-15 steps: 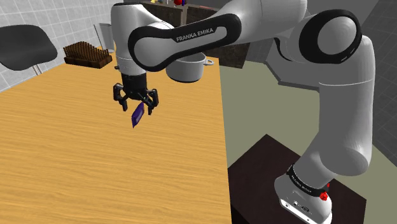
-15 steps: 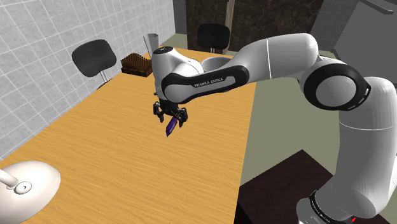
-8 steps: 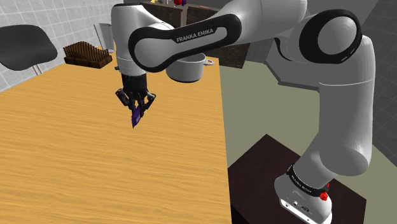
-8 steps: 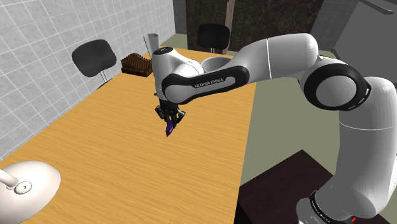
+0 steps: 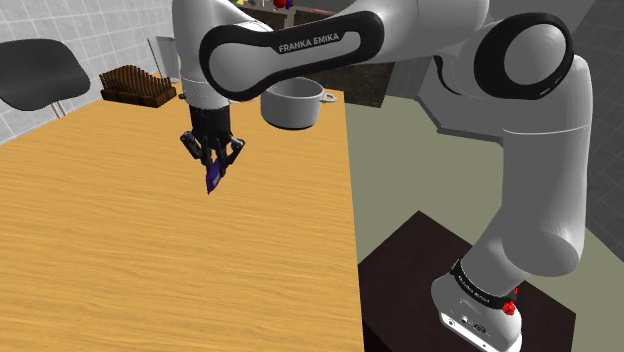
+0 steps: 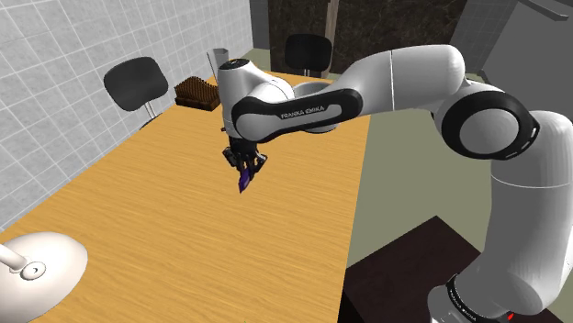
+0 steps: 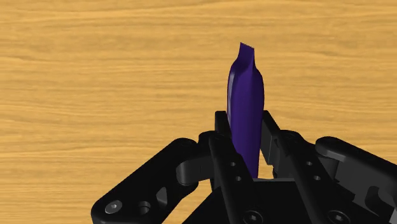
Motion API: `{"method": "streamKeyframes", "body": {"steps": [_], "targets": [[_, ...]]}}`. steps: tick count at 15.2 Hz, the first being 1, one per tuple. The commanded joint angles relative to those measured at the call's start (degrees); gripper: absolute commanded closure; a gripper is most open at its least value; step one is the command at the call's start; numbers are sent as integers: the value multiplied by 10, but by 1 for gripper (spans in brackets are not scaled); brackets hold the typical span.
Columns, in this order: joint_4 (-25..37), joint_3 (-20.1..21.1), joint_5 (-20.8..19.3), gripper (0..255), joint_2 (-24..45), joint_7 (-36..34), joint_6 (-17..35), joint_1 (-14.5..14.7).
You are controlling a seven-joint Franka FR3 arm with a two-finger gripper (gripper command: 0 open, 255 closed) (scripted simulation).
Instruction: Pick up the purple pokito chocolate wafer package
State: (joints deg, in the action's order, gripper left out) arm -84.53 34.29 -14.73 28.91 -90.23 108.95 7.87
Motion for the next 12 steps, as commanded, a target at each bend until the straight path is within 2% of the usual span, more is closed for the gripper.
{"method": "streamKeyframes", "body": {"steps": [1, 10, 12], "targets": [[12, 1, 2, 255, -2, 1, -14, 1], [73, 5, 8, 255, -9, 6, -79, 8], [74, 5, 8, 255, -9, 6, -80, 9]]}}
